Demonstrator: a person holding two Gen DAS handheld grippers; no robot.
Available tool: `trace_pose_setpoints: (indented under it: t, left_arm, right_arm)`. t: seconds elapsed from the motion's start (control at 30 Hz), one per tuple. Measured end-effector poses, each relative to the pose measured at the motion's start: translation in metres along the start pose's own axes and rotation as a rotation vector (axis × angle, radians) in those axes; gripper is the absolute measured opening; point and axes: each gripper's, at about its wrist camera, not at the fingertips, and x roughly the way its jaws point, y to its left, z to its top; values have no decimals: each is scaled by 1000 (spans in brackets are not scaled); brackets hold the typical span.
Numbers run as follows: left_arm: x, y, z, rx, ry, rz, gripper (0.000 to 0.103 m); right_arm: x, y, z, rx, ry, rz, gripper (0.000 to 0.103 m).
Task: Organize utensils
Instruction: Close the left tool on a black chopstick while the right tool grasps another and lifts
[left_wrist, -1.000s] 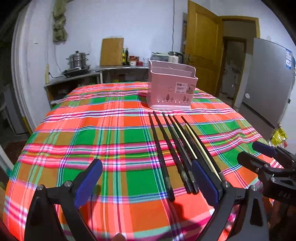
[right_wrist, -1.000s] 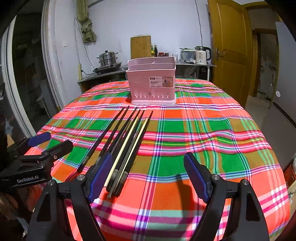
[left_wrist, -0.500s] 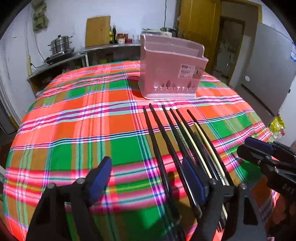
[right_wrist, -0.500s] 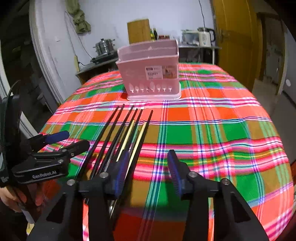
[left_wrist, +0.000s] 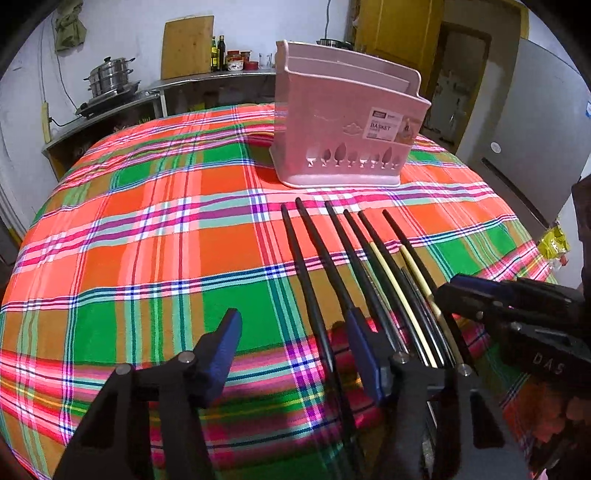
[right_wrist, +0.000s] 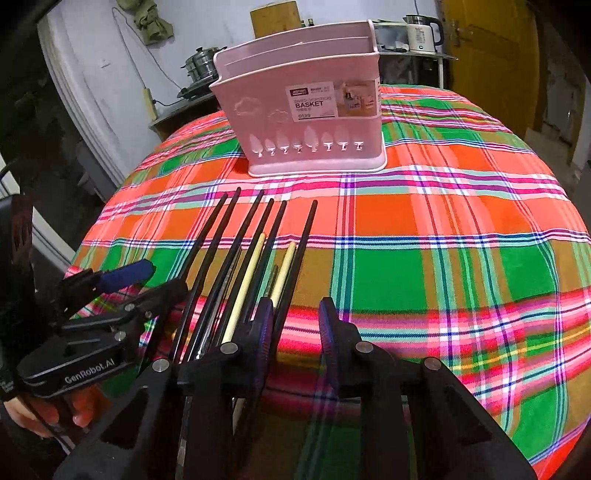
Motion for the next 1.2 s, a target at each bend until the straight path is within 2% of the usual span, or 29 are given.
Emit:
trace_pose_setpoints:
  t: [0.2,0.63,0.8,0.87,0.93,1.2]
  left_arm:
    - [0,2,-1,-5,1,-8,59]
    - [15,-4,21,25,42,25,33]
    - [25,-10,31,63,51,41,27]
    - [26,-12,34,73,54,42,17]
    - [27,-13,36,74,58,31,11]
    - [14,-5,41,43,46,-19,9]
  right_arm:
    - [-3,-7,-1,27,-6,-10,27]
    - [11,-7,18,27,12,-54,26]
    - [17,-8,24,18,10,-79,17]
    - [19,-9,27,16,13,-75,10]
    - [19,-10,28,21,15,-64,10]
    - [4,-10,30,25,-13,-11,9]
